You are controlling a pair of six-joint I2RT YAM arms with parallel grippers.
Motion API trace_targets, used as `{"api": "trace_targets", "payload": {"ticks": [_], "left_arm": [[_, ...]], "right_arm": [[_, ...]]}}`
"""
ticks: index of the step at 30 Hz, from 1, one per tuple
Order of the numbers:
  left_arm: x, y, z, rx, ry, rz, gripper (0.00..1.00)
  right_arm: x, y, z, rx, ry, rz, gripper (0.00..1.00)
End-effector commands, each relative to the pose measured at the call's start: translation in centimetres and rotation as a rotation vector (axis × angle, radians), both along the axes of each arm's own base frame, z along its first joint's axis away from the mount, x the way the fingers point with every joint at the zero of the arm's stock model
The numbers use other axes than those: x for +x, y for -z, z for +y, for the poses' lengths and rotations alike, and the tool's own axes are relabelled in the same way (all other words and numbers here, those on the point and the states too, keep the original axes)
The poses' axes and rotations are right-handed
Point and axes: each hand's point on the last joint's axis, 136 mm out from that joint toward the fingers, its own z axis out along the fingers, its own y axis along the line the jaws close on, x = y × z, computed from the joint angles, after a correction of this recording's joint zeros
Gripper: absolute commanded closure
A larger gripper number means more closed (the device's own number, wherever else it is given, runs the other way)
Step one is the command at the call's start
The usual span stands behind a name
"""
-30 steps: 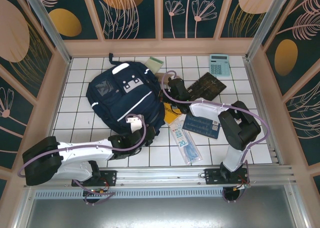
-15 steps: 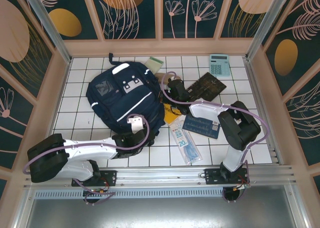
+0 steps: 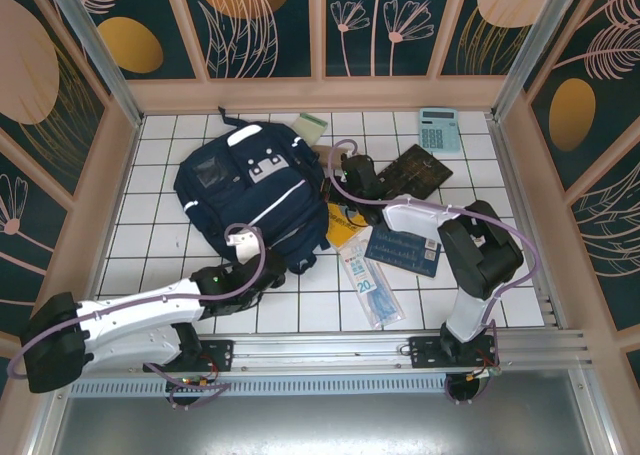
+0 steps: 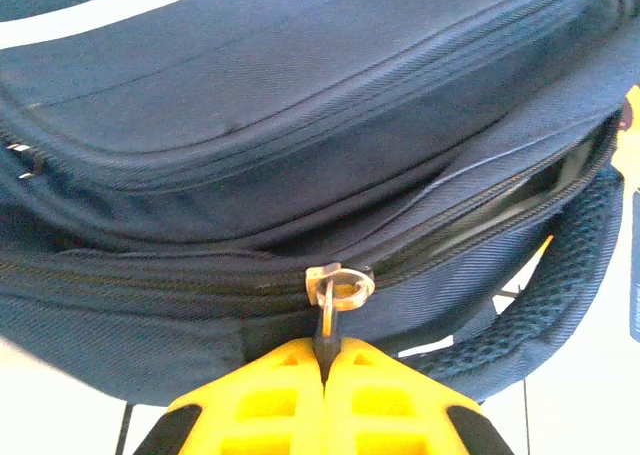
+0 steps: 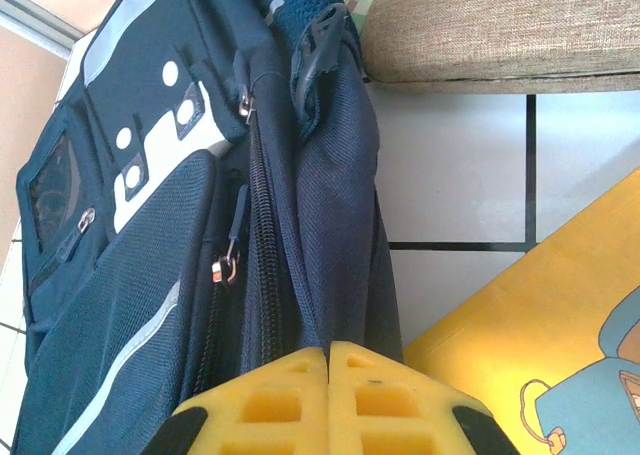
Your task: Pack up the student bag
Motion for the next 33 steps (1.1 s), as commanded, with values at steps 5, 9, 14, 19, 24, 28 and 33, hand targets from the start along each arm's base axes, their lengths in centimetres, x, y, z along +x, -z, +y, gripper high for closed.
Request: {"api": "trace_targets", "payload": {"ticks": [5,9,14,19,24,28,33], "left_arm": [[-0.9,1.3,3.6,0.152,0.035,0.036,1.00],[-0.6,0.0,0.6,0.084,0.165,0.003,1.00],[0.0,-2.0,-3.1,-0.023,0.267,-0.057,1.00],[0.3,-1.8,-4.5,0.016,0.331,-0.046,1.00],[0.2,-2.9,-6.9,-0.052,0.416,-0.073,1.00],[-0.2,-3.5,-8.8,-0.104,0.489,-0.078,1.00],[-0.3,-3.1,-9.1,-0.088,0.515,-0.068,1.00]], "right_arm": [[4.9,-2.3,-5.6,-0.045,0.163,-0.112,1.00],[3.8,-3.3,-4.2,-0.002,0.096,-0.118,0.88],[-0.8,-4.9,-2.8,0.012,0.067,-0.128,0.43],[-7.0,-4.7,-1.1,0.036,-0.001,-0.100,0.44],[-12.1,-2.5,0.5,0.014,-0.019,-0.010,0.47],[-13.8,-0.7,0.1,0.022,0.034,0.049,0.47],[-14.2,0.3,2.1,0.072,0.003,0.108,0.51]]}}
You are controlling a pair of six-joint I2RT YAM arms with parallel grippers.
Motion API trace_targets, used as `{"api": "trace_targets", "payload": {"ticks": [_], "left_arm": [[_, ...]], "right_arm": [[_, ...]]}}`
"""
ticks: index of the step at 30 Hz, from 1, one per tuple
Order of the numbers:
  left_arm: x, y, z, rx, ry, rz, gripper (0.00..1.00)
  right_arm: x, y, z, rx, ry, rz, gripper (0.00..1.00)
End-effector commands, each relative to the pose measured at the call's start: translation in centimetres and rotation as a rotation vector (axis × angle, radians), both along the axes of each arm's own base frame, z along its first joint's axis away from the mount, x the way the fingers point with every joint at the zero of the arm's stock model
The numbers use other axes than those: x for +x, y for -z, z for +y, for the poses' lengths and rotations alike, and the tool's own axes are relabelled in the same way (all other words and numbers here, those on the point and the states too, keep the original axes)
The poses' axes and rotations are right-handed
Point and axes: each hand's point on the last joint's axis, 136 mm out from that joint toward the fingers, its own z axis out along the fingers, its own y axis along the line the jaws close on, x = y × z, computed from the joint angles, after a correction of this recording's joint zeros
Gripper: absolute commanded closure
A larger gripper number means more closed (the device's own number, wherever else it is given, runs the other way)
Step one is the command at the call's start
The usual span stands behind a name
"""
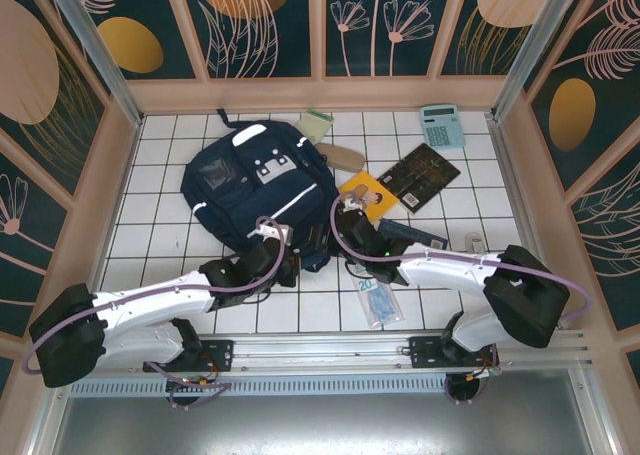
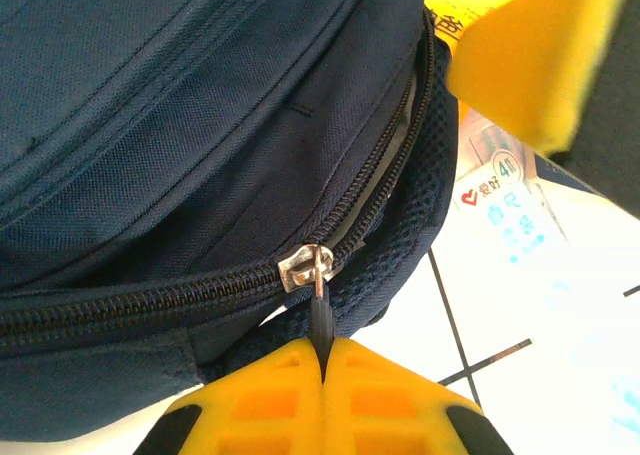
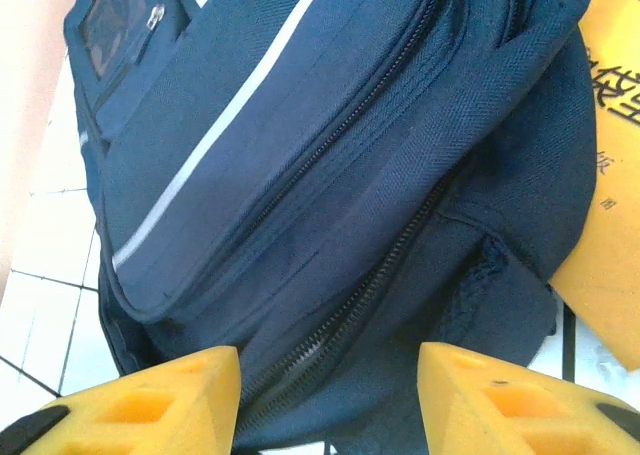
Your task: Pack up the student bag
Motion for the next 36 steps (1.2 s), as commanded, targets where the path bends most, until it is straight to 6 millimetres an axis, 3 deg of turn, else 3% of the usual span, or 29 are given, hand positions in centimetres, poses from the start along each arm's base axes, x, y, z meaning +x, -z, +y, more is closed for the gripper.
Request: {"api": "trace_targets", "payload": {"ticks": [1,5,7,11,18,21,27,36], "left_arm": [[0.4,-3.3,-2.6,-0.114,0.072,-0.062,1.00],[0.2,-3.6,-2.2,-0.121,0.068,-0.072,1.00],[0.2,-3.5,-1.8,-0.113,0.059,-0.072,1.00],[0.2,-3.0,-0.2,-0.071,0.005,-0.065,1.00],[0.5,-2.1,3.7,0.048,-0.122,-0.069,1.00],[0.8,-1.9,5.9,0.125,-0.200,-0.076,1.00],[1.3,-1.2,9.6,0.260,-0.306,-0.054,1.00],[2.8,0.4,15.0,0.402,-0.488,-0.001,1.00]], "right_arm": [[0.2,0.1,1.3,0.051,0.035,0.050,0.52],[0.3,1.0,2.1,0.070,0.039,0.078,0.55],[0.5,1.3,2.5,0.064,0.042,0.086,0.62],[1.2,0.9,2.4,0.024,0.055,0.057,1.00],[4.4,-4.1,-0.1,-0.060,0.108,-0.107,1.00],[5.3,-5.3,-1.6,-0.074,0.132,-0.136,1.00],[5.3,-5.6,-3.8,-0.071,0.159,-0.154,1.00],[4.7,-5.7,-4.2,-0.026,0.132,-0.172,1.00]]}}
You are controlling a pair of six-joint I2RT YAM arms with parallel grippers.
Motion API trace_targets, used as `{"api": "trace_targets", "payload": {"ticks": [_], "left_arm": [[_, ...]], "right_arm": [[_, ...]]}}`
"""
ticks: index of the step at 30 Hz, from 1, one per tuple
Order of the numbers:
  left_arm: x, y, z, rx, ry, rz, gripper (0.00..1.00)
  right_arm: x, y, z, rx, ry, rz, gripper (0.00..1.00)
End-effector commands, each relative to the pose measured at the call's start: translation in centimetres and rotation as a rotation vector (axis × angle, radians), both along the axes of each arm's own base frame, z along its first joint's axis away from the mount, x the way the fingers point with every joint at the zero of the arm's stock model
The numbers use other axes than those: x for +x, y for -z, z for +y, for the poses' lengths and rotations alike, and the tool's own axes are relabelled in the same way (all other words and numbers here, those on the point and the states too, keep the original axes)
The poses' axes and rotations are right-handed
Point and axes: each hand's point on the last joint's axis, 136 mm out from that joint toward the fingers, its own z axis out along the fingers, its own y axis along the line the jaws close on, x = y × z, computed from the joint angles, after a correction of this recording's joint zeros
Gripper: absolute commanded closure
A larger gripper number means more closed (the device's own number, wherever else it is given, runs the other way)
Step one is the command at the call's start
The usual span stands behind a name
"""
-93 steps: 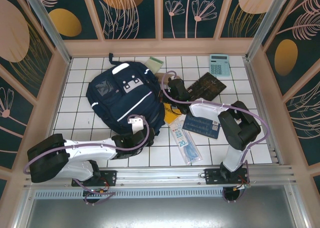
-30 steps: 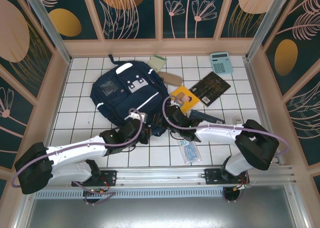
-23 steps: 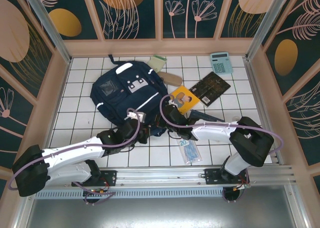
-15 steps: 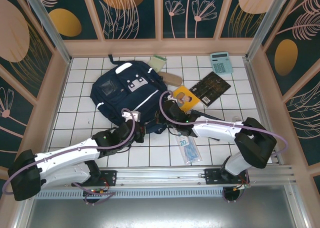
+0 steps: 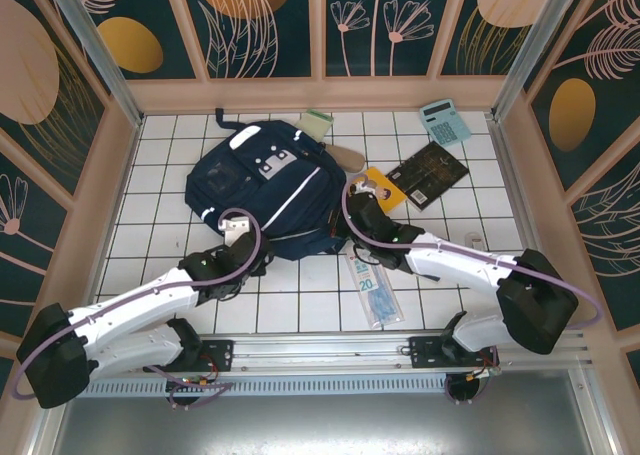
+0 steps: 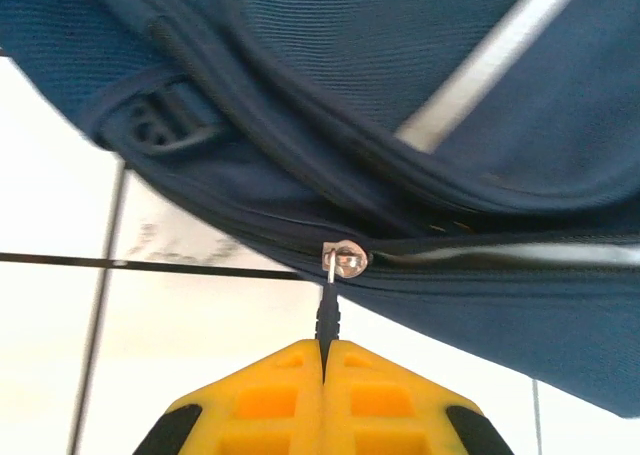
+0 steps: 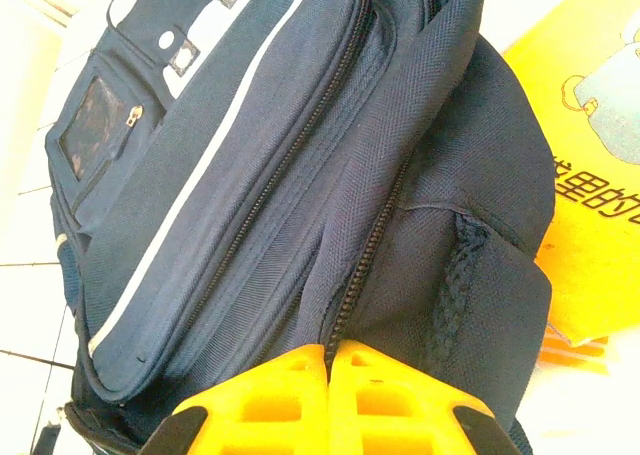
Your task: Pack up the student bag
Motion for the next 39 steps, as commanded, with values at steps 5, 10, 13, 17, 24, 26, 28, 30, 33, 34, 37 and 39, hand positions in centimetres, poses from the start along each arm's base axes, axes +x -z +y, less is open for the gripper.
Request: {"api": "trace_targets", "payload": {"ticks": [5,10,13,17,24,26,28,30,33,34,37,39], "left_arm": [[1.8,1.5,5.8,0.119,-0.253,0.012,1.00],[3.1,2.8,9.2,0.037,-0.434,0.001,1.00],[3.8,3.3,10.4,-0.047,-0.511,-0.007,1.00],[4.8,3.5,10.9,-0.119,-0.551,0.003,1.00],[6.4,-0.5,9.5,-0.197,-0.456,-0.077,0.53],[6.8,-2.1,8.7,-0.227,-0.398,-0.106,0.44],[7.1,-3.4,7.7,-0.249,-0.331,-0.121,0.38],[7.4,-4.4,6.9,-0.258,-0.275,-0.128,0.35],[7.8,-5.4,5.4,-0.291,-0.197,-0.126,0.34],[7.9,-5.6,4.9,-0.307,-0.170,-0.125,0.35],[8.3,-6.2,3.6,-0.336,-0.123,-0.131,0.35],[8.5,-6.6,2.9,-0.351,-0.101,-0.140,0.35]], "right_arm": [[0.9,-2.6,-0.6,0.058,0.003,-0.108,1.00],[0.6,-2.8,-0.4,0.083,-0.018,-0.118,1.00],[0.4,-2.7,-0.3,0.092,-0.029,-0.116,1.00],[0.0,-2.6,0.4,0.123,-0.063,-0.109,1.00],[-1.1,-1.0,2.7,0.150,-0.136,-0.074,1.00],[-1.7,-0.2,3.8,0.161,-0.169,-0.049,1.00],[-2.1,0.5,4.6,0.163,-0.188,-0.029,0.92],[-2.4,0.9,5.1,0.157,-0.203,-0.025,0.84],[-3.0,0.9,5.3,0.138,-0.221,-0.027,0.71],[-3.0,0.7,5.0,0.126,-0.220,-0.037,0.72],[-3.0,0.4,3.8,0.085,-0.194,-0.054,0.65],[-3.0,0.6,2.7,0.044,-0.171,-0.060,0.61]]}}
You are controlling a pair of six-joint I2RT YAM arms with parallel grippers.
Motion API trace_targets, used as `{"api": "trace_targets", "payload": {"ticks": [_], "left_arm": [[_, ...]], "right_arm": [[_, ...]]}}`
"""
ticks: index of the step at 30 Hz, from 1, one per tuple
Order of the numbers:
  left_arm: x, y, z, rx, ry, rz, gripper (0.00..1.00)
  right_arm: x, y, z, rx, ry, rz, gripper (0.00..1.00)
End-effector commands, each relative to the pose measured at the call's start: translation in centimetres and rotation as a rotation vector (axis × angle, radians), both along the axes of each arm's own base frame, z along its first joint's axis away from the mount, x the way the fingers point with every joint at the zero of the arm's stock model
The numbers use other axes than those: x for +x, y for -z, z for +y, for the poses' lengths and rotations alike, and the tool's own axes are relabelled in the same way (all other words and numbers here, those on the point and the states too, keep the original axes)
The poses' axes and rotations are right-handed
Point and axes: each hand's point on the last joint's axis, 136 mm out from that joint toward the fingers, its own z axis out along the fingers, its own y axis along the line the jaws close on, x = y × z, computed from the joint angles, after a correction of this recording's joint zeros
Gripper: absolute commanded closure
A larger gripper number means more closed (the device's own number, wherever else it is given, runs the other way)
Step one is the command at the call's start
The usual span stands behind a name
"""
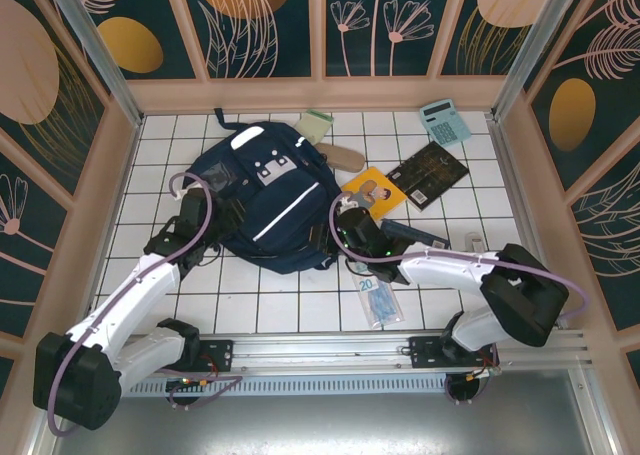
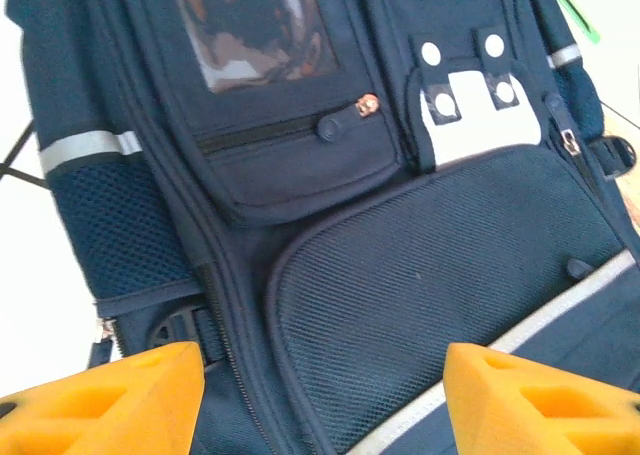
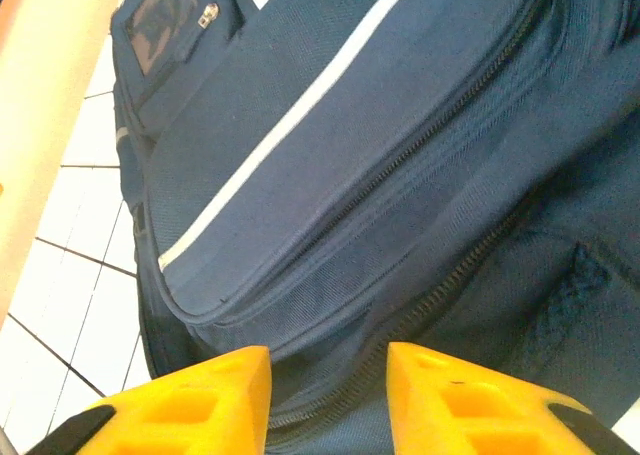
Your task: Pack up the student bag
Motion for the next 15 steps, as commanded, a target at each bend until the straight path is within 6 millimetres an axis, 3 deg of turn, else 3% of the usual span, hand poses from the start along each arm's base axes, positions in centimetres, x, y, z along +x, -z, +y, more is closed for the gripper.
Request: {"api": "trace_targets", "payload": {"ticks": [1,7,15], "left_arm": [[0.7,-1.7,-2.2,-0.037,0.093,-0.049,0.34],[1.0,-3.0,-6.4,-0.072,0.185,-0.092,0.32],[3.5,-5.1,-16.2,-0.095,0.447,-0.169,0.31]], "right_arm": [[0.3,-1.1,-1.9,-0.050,0.044,-0.055,0.59],[1.8,-0.7,-7.1,-0.146,0.195,-0.063,0.44],[4.0,-0.6,-13.5,-0.129,0.368,-0.067,0.37]]}}
